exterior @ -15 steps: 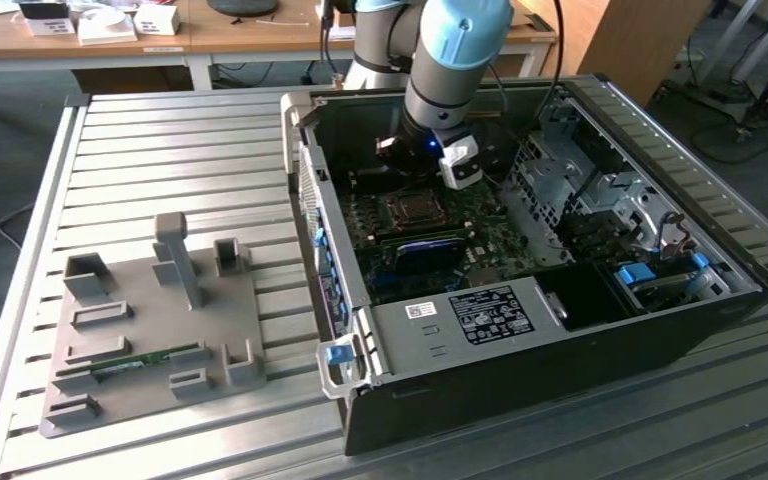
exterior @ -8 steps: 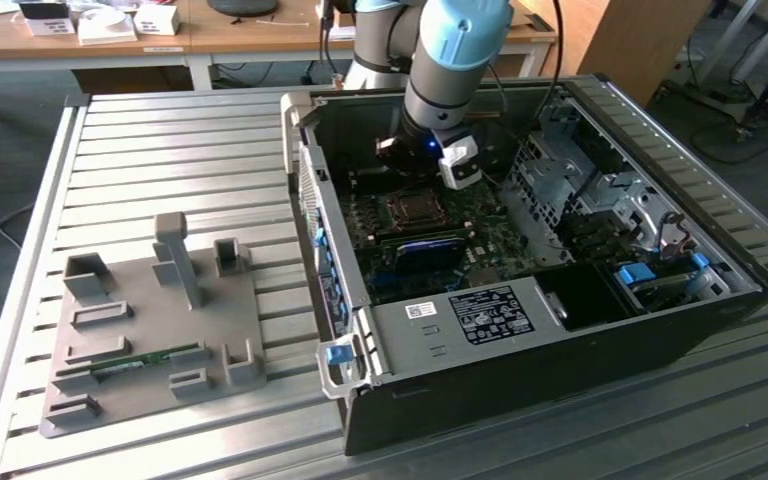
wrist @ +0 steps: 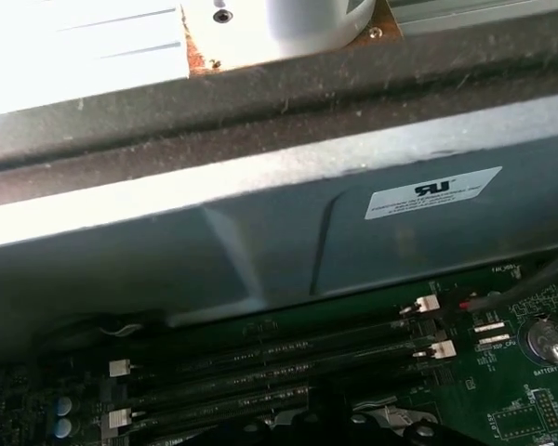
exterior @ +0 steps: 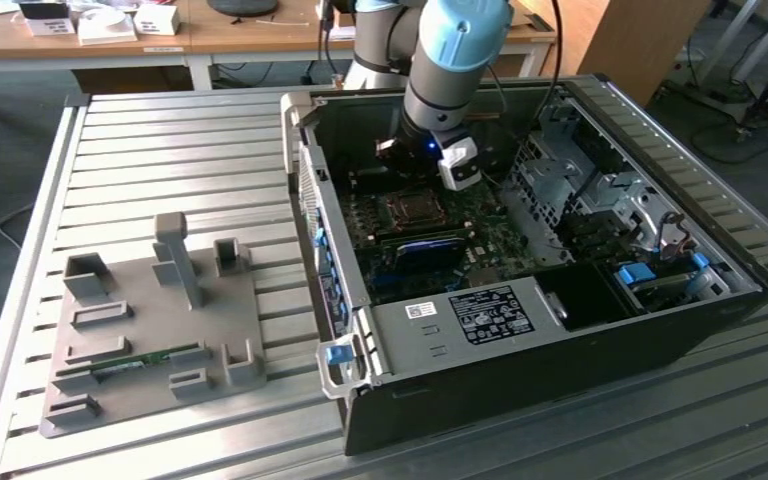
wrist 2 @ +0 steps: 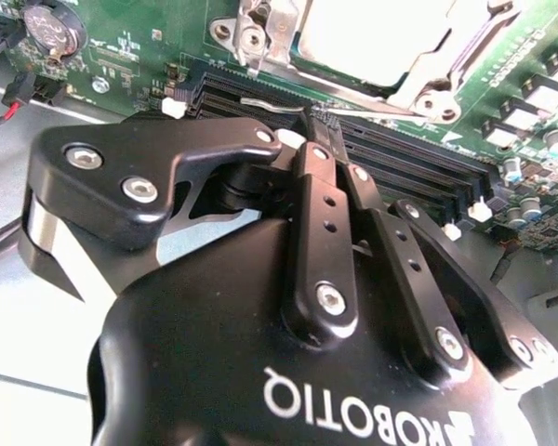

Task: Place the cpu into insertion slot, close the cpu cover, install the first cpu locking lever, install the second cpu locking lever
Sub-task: 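Install the first cpu locking lever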

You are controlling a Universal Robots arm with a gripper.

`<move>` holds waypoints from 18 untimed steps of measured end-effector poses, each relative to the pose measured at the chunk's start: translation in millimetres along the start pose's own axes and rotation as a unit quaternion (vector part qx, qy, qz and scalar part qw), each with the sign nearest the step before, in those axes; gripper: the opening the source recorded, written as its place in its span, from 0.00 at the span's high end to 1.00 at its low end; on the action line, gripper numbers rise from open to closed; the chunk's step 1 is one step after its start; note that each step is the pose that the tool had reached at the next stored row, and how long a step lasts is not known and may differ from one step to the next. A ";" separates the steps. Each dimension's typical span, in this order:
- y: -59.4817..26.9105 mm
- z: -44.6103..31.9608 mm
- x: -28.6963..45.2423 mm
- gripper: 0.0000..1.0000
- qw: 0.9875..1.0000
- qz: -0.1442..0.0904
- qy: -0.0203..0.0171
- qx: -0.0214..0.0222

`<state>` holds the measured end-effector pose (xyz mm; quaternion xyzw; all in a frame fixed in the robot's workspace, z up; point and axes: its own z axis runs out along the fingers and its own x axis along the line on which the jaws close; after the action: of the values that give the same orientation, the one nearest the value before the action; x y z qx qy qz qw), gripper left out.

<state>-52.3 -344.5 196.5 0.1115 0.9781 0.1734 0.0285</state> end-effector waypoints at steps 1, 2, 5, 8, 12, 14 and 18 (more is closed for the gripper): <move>-0.1 0.3 0.0 0.89 1.000 0.000 0.000 0.001; -0.2 0.6 0.0 0.89 1.000 0.000 0.000 0.002; 0.0 1.6 0.2 0.89 1.000 0.000 -0.001 0.003; 1.9 2.6 0.7 0.89 1.000 0.000 -0.001 0.003; 2.8 3.1 0.9 0.89 1.000 0.000 -0.001 0.003; 2.9 3.4 0.9 0.89 1.000 0.000 -0.001 0.003; 2.7 3.4 0.9 0.89 1.000 0.000 -0.001 0.004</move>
<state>-52.3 -340.7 194.3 0.1114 0.9787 0.1698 0.0289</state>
